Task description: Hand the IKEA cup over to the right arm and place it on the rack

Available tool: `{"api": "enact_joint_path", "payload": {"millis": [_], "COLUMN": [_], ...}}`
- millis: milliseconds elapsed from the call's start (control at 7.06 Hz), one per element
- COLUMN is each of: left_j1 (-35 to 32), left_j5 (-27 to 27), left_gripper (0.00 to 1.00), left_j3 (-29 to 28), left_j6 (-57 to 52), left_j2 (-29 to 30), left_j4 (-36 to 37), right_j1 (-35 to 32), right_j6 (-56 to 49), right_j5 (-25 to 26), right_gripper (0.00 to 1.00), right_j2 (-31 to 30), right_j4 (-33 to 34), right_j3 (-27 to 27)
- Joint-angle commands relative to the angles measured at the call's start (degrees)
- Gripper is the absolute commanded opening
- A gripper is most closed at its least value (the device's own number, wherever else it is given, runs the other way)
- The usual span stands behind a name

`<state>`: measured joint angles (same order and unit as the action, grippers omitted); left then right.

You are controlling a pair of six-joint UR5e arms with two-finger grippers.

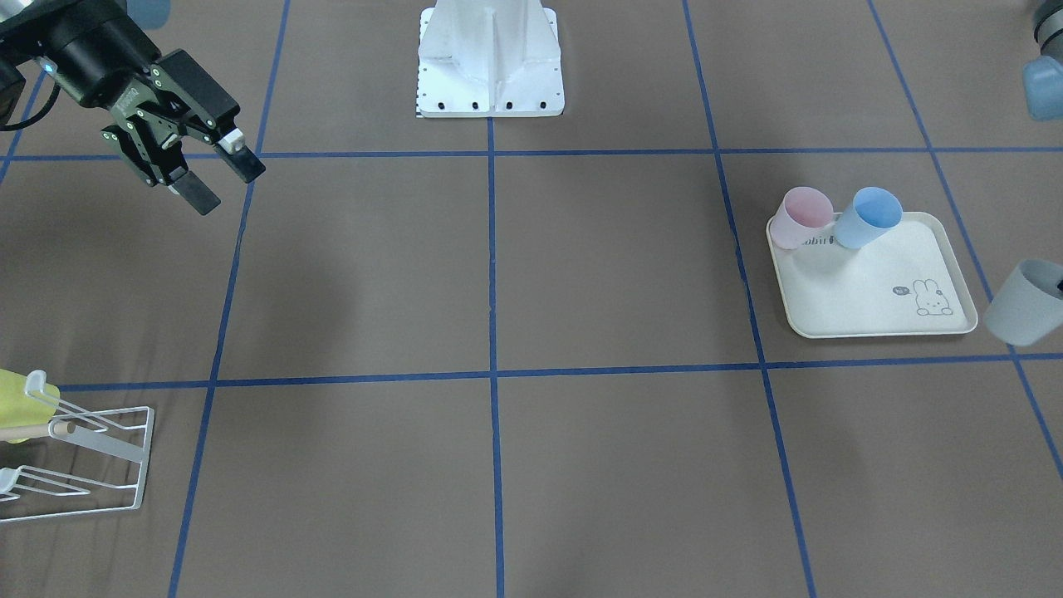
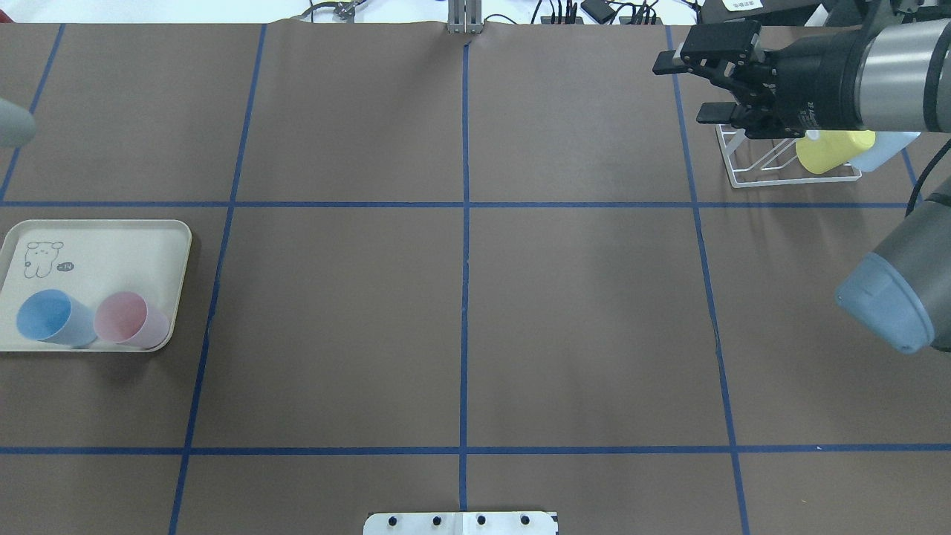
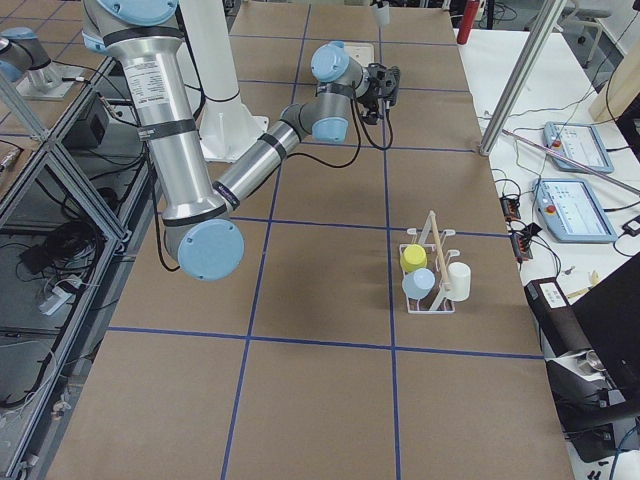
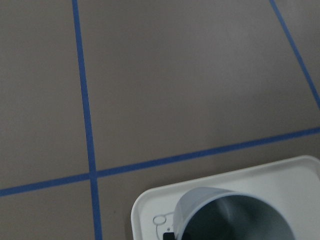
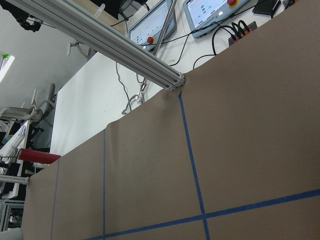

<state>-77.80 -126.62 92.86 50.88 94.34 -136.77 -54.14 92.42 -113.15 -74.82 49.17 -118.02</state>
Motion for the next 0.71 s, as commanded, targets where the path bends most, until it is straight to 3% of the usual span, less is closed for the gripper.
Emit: {"api": "enact_joint_path", "payload": {"millis": [0,283,425,567], "left_j1": [5.4,12.5,17.8,23.4], "left_j5": [3.1,5.5,12.0,19.5], "left_gripper": [0.00,0.00,0.00,0.00], "left_j3": [0.1,-0.5,0.1,0.2], "left_j6": [21.3,46.0,59.9,69.1], "left_j2": [8.9,10.9,11.9,13.3], "left_j4": [-1.6,-17.6,-26.2,-30.4], "right_j1": [0.1,0.1,0.0,0.0], "right_j6": [2.4,5.4,5.5,6.2], "right_j5": [0.3,0.3,0.3,0.3], "right_gripper": [1.00,1.00,1.00,1.00], "right_j2": [0.1,0.0,-0.1,-0.1], "right_j4": [-0.8,-3.9,-4.4,-4.5], "right_j3": [0.0,0.1,0.1,0.2]}}
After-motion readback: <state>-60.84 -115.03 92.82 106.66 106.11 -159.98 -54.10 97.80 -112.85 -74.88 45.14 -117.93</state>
